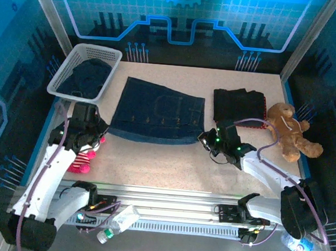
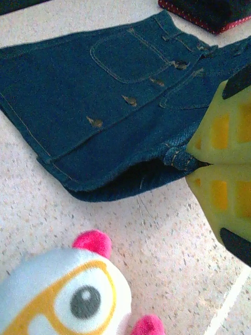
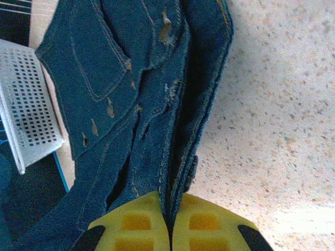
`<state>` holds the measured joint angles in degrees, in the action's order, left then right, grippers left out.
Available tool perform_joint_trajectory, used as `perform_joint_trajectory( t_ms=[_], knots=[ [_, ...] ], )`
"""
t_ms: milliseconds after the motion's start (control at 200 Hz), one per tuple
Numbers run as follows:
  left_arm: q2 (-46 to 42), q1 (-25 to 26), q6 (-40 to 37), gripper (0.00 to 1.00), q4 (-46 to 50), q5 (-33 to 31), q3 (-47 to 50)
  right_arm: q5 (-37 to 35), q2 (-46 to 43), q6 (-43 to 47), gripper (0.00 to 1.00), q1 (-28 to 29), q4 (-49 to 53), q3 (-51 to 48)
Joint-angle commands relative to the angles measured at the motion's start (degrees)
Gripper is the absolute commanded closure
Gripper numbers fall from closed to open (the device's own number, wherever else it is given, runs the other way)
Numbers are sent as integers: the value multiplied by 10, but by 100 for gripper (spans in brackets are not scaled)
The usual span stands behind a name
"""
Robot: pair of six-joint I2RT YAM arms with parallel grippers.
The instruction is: Fold and stack the skirts
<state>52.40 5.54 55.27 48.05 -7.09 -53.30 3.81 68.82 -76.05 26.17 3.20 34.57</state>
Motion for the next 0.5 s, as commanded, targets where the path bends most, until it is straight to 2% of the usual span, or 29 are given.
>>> perform_joint_trajectory(
  t_ms=[0, 160, 365, 495],
  knots=[
    [35, -2, -47, 100, -14, -32, -51, -59, -9, -7, 99, -17, 12, 30],
    [115, -5, -84, 100, -113, -8, -98, -67, 35, 8, 100, -58, -15, 61],
    [244, -5, -151, 100, -222, -29, -220, -60, 120, 27, 100, -96, -71, 137],
    [322, -8, -195, 100, -254, -30, -302, -50, 180, 39, 100, -108, -59, 203]
  ],
)
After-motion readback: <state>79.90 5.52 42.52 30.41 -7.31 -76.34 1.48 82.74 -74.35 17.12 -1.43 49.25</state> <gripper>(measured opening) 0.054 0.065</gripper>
